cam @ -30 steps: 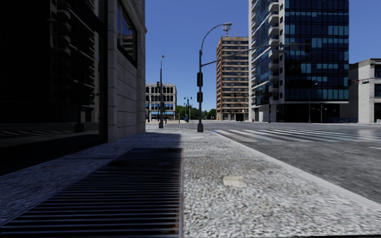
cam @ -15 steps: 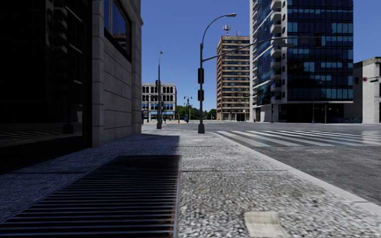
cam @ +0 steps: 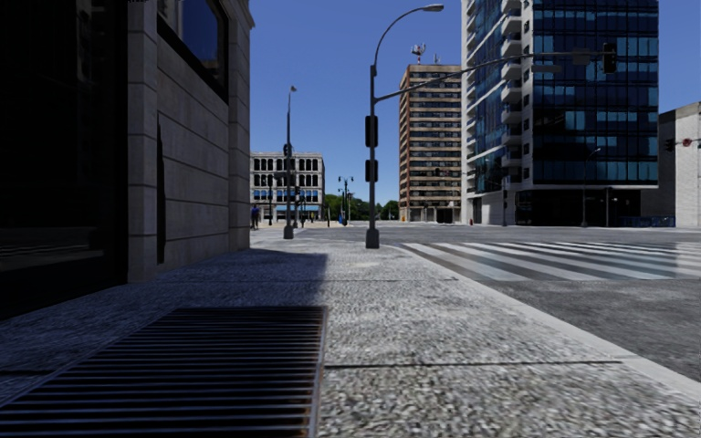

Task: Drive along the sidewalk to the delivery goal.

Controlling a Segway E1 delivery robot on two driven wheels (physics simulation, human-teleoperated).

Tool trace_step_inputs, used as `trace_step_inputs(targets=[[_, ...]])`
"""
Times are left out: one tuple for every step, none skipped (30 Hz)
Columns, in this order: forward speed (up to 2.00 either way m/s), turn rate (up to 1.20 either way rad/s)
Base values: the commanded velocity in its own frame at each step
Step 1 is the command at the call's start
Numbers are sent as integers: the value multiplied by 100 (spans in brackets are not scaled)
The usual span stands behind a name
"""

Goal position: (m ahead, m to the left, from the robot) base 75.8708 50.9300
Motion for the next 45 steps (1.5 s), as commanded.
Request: trace_step_inputs(targets=[[200, 0], [200, 0], [200, 0], [200, 0], [200, 0], [200, 0], [200, 0], [200, 0], [200, 0], [200, 0], [200, 0], [200, 0], [200, 0], [200, 0], [200, 0], [200, 0], [200, 0], [200, 0], [200, 0], [200, 0], [200, 0], [200, 0], [200, 0], [200, 0], [200, 0], [200, 0], [200, 0], [200, 0], [200, 0], [200, 0], [200, 0], [200, 0], [200, 0], [200, 0], [200, 0], [200, 0], [200, 0], [200, 0], [200, 0], [200, 0], [200, 0], [200, 0], [200, 0], [200, 0], [200, 0]])
